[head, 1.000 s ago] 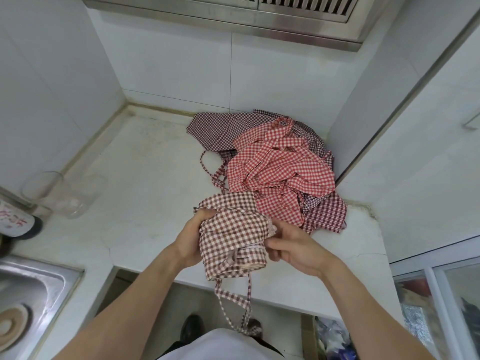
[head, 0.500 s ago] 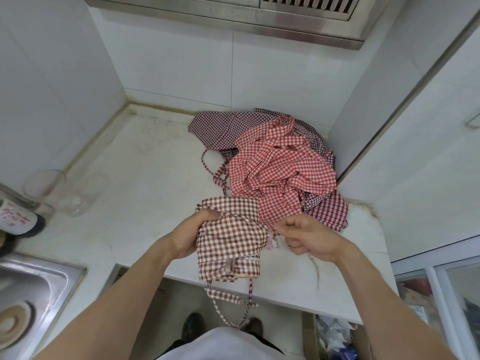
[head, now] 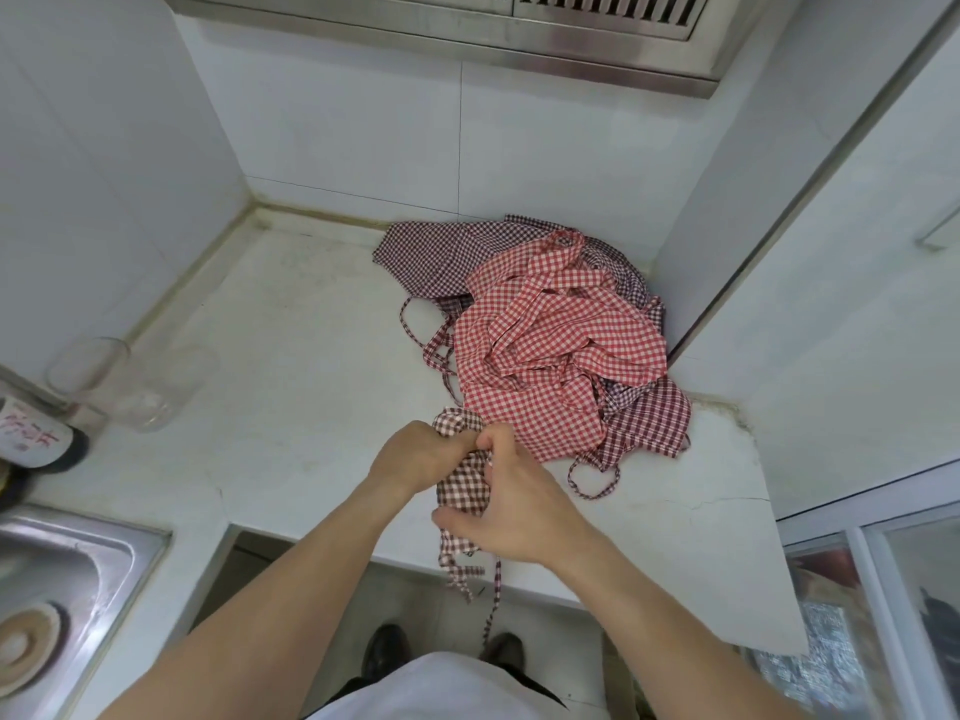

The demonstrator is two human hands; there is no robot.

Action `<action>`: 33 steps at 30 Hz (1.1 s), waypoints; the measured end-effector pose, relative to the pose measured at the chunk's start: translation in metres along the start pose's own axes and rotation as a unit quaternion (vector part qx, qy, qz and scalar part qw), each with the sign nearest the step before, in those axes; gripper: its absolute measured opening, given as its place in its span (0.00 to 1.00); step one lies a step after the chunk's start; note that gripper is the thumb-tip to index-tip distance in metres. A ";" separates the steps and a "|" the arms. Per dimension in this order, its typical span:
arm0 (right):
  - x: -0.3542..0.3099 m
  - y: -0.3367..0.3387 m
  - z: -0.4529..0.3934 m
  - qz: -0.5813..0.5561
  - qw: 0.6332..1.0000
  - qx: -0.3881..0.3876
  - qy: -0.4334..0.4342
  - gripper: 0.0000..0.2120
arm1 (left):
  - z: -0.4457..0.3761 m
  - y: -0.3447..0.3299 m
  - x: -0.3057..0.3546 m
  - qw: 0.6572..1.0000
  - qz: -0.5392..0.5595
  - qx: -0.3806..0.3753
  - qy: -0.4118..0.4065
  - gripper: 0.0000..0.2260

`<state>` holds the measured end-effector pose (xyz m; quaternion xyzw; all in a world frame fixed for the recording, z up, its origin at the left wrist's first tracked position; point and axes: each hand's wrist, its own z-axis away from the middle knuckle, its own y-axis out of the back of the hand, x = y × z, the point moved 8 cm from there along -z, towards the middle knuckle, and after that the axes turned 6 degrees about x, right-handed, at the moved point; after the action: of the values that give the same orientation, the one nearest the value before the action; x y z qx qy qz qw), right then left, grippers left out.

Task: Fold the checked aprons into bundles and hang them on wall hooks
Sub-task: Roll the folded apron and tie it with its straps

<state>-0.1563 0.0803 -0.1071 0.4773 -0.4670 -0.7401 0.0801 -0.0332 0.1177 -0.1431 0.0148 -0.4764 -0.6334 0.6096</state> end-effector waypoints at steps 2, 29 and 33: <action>0.008 -0.013 0.000 0.007 0.999 0.020 -0.030 0.47 | -0.003 -0.003 -0.004 1.000 0.010 0.002 0.007 0.21; 0.119 -0.092 0.014 -0.108 0.965 -0.180 -0.156 0.08 | -0.017 -0.106 -0.047 0.957 -0.196 -0.043 -0.208 0.17; 0.161 -0.061 0.020 -0.002 0.955 -0.208 -0.210 0.23 | -0.020 -0.113 -0.045 0.939 -0.269 -0.026 -0.214 0.21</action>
<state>-0.2378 0.0350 -0.2533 0.2843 -0.3078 -0.9047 0.0764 -0.0952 0.1193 -0.2500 -0.0094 -0.5572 -0.7741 0.3004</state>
